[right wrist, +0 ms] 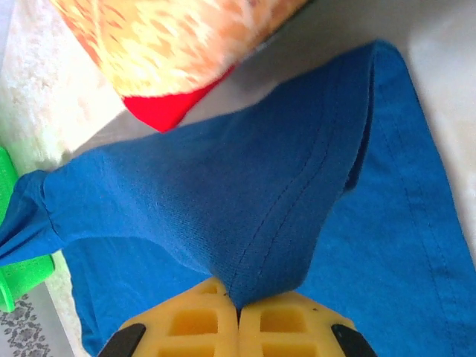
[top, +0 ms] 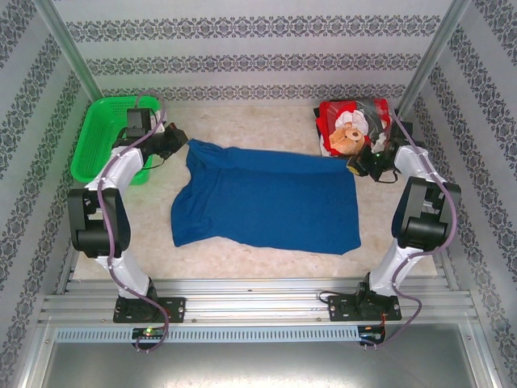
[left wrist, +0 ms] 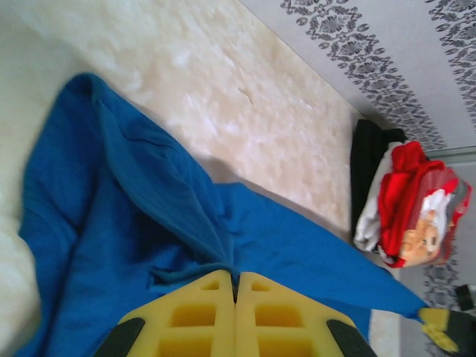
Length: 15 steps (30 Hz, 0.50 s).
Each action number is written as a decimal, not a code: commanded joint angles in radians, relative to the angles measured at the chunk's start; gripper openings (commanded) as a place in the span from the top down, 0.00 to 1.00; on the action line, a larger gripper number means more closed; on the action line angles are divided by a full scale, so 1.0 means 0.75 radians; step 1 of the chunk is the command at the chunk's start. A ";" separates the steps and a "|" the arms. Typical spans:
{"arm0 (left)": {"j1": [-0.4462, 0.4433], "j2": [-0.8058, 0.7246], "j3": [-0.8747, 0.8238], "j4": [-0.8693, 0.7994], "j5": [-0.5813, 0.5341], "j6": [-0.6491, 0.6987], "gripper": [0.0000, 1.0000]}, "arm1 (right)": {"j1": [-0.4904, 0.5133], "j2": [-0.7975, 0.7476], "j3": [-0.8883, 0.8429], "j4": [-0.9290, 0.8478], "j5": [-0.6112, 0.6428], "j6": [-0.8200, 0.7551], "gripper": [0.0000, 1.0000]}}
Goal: Fold and stack the t-shirts
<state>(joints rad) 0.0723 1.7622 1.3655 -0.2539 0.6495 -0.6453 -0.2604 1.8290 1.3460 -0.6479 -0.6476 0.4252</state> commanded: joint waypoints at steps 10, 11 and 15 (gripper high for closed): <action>0.094 -0.181 -0.089 -0.230 0.124 -0.193 1.00 | -0.070 -0.016 -0.037 -0.070 -0.052 -0.052 0.99; 0.110 -0.197 -0.101 -0.245 0.121 -0.183 1.00 | -0.075 -0.016 -0.034 -0.077 -0.055 -0.055 0.99; 0.129 -0.199 -0.134 -0.374 0.092 -0.070 1.00 | -0.082 -0.005 -0.052 -0.080 -0.065 -0.067 0.99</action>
<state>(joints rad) 0.1600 1.6295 1.2961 -0.4355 0.7250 -0.7464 -0.3126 1.8290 1.3220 -0.6849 -0.6743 0.4072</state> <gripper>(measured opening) 0.050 0.067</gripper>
